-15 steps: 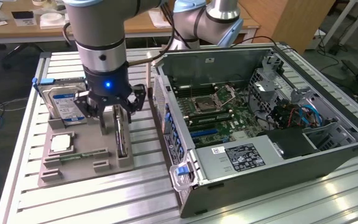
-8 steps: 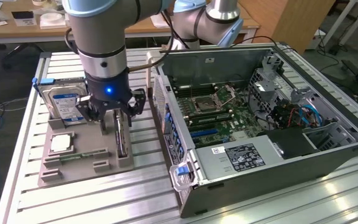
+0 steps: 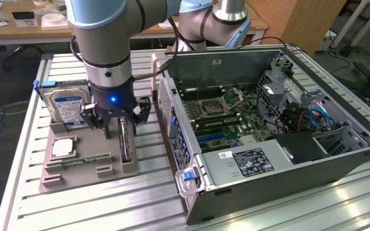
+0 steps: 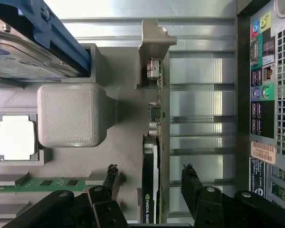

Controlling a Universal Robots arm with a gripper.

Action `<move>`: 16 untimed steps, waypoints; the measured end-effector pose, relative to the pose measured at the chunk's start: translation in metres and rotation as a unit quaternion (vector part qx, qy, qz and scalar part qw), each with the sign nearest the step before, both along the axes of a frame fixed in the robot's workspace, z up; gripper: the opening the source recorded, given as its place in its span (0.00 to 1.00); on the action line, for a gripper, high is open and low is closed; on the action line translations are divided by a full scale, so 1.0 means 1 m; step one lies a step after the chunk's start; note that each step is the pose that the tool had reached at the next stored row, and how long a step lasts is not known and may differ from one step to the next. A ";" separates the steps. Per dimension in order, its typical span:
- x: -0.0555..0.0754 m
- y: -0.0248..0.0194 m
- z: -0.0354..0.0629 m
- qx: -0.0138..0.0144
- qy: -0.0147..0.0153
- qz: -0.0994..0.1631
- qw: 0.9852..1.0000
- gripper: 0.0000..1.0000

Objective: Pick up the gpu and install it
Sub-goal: 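Pick up the gpu and move the gpu toward the slot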

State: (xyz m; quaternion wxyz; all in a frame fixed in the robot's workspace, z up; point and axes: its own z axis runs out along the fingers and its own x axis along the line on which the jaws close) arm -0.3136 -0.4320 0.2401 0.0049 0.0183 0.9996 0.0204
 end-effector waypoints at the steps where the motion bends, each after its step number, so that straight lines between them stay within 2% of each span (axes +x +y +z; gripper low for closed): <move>1: 0.000 0.0000 -0.0019 0.000 0.000 0.000 1.000 0.65; 5: 0.000 0.0005 -0.0091 0.000 0.000 -0.001 1.000 0.65; 16: 0.000 0.0054 -0.0292 0.000 0.000 -0.003 1.000 0.65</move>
